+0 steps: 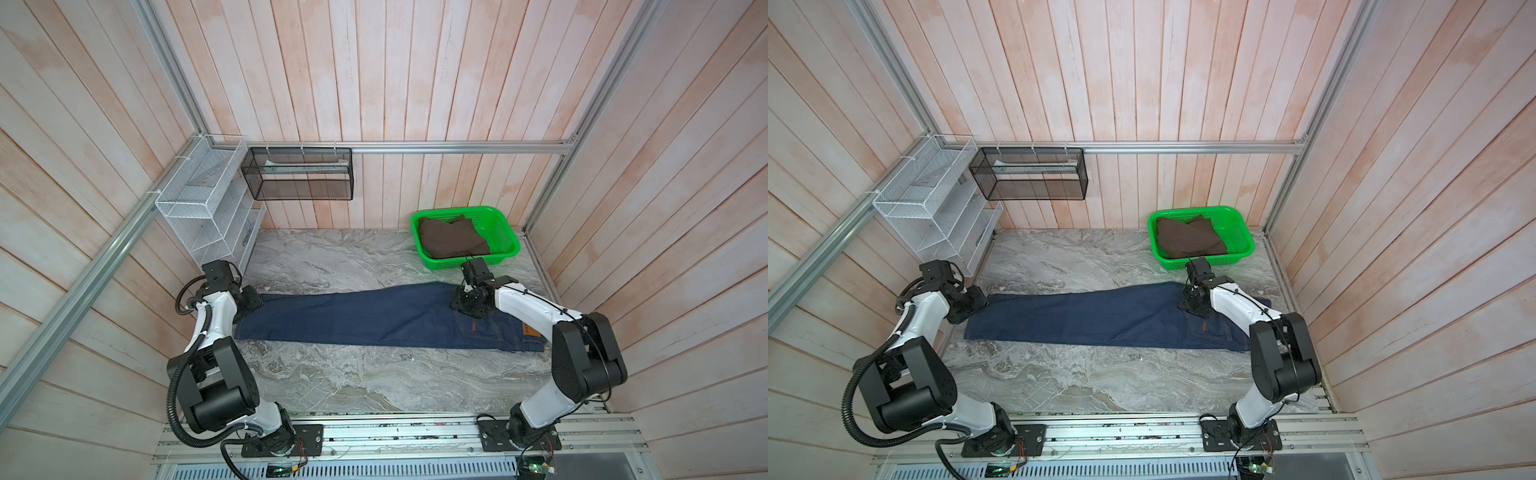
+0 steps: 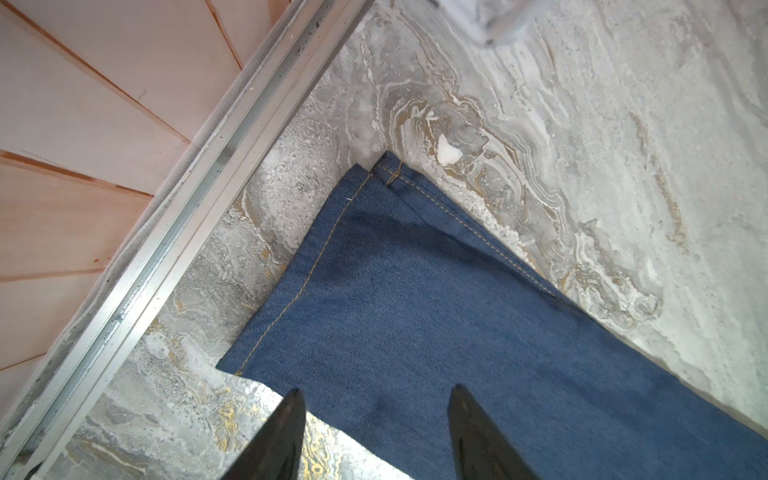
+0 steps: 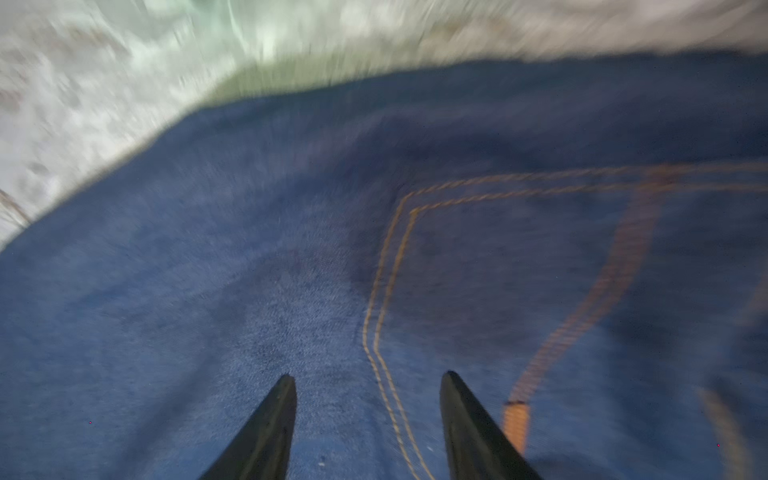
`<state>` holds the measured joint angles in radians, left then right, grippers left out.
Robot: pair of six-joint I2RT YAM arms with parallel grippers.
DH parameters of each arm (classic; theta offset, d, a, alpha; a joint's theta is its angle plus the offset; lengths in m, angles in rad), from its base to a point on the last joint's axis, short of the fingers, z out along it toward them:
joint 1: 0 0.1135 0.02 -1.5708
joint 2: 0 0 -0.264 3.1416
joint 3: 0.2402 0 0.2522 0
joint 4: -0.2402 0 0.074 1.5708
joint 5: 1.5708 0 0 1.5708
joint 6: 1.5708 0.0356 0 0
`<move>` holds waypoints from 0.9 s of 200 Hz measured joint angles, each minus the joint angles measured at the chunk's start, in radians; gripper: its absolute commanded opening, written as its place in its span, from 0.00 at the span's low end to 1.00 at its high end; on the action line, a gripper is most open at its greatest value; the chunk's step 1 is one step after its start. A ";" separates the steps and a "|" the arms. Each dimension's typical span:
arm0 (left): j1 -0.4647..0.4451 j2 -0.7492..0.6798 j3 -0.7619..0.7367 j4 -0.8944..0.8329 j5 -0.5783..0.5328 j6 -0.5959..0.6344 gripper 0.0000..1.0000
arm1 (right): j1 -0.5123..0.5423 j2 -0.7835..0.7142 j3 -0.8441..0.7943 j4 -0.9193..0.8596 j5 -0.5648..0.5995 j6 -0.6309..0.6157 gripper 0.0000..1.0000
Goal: Fold and stack the trousers
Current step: 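Reposition the right gripper over the back pocket while the left hovers at the hem, then grasp the hem end with the left gripper while the right pins the back pocket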
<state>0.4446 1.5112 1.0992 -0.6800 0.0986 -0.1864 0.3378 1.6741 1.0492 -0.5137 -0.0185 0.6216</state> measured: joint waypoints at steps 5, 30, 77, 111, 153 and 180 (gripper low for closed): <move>0.001 0.000 0.000 0.000 0.003 0.000 0.59 | 0.000 0.015 -0.002 0.003 -0.001 0.001 0.57; 0.005 0.000 0.000 0.000 0.014 0.006 0.69 | -0.009 0.068 -0.011 0.018 0.002 -0.005 0.57; 0.006 0.003 0.000 0.008 0.033 0.018 1.00 | -0.100 0.051 -0.047 0.076 0.024 -0.044 0.56; 0.006 0.046 0.003 0.014 0.071 0.026 1.00 | -0.179 0.040 -0.068 0.098 0.059 -0.076 0.56; 0.006 0.151 0.006 0.015 0.175 0.048 0.99 | -0.188 0.039 -0.070 0.098 0.066 -0.094 0.55; 0.006 0.204 0.007 0.016 0.232 0.063 0.97 | -0.188 0.039 -0.070 0.098 0.066 -0.095 0.55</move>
<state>0.4511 1.7153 1.1065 -0.6643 0.3305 -0.1230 0.1497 1.7126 0.9794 -0.4160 0.0471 0.5262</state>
